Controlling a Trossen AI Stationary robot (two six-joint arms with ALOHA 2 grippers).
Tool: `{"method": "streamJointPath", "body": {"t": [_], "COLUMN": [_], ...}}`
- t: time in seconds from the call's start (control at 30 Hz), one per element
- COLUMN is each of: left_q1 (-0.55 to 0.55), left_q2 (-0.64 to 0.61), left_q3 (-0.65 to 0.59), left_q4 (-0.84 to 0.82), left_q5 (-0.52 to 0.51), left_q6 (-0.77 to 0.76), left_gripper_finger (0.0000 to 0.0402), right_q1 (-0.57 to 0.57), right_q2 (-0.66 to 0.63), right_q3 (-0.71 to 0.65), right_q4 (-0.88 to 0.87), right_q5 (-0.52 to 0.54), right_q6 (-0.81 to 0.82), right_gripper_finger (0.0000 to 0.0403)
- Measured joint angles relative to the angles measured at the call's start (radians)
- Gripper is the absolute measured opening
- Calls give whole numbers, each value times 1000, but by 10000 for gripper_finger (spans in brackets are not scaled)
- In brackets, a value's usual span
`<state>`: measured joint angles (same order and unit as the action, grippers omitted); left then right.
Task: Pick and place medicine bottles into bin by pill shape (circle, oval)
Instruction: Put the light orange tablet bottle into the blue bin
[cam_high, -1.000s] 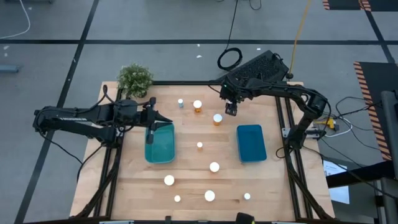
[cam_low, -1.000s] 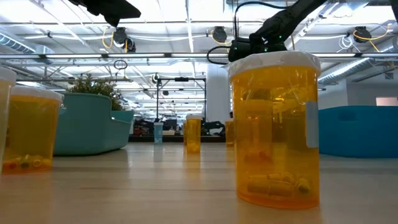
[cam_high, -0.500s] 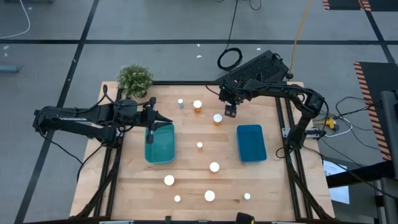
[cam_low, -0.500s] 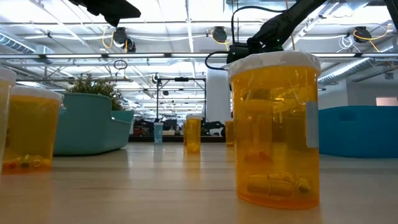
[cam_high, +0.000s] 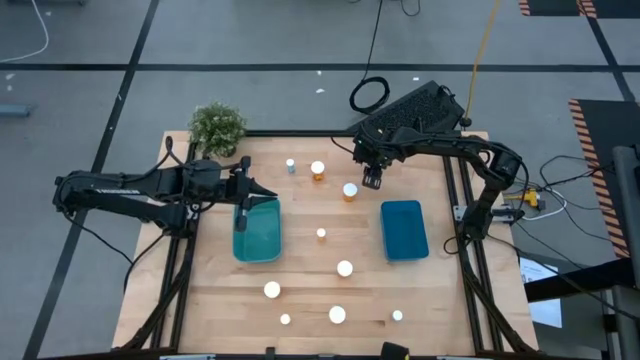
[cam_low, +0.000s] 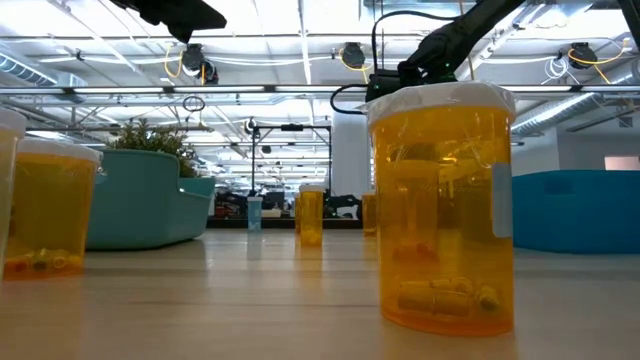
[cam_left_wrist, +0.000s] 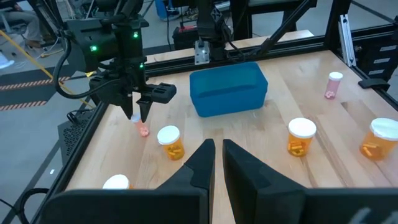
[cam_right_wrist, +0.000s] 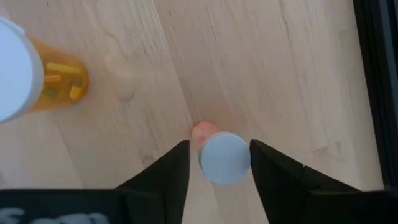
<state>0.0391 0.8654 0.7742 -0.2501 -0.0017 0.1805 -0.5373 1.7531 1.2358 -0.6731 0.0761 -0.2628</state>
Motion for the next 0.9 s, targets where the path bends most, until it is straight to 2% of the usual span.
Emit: {"method": "streamJointPath", "body": {"t": [0.3, 0.7, 0.9], "left_q1": [0, 0, 0], "left_q2": [0, 0, 0], "left_q3": [0, 0, 0], "left_q4": [0, 0, 1], "left_q5": [0, 0, 0], "left_q6": [0, 8, 9], "left_gripper_finger": [35, 35, 35], "right_q1": [1, 25, 78], "right_q2": [0, -12, -85], "right_q3": [0, 1, -1], "right_q4": [-1, -93, -123], "right_q5": [0, 2, 0], "right_q6": [-4, 66, 137], "right_gripper_finger": [112, 116, 116]}}
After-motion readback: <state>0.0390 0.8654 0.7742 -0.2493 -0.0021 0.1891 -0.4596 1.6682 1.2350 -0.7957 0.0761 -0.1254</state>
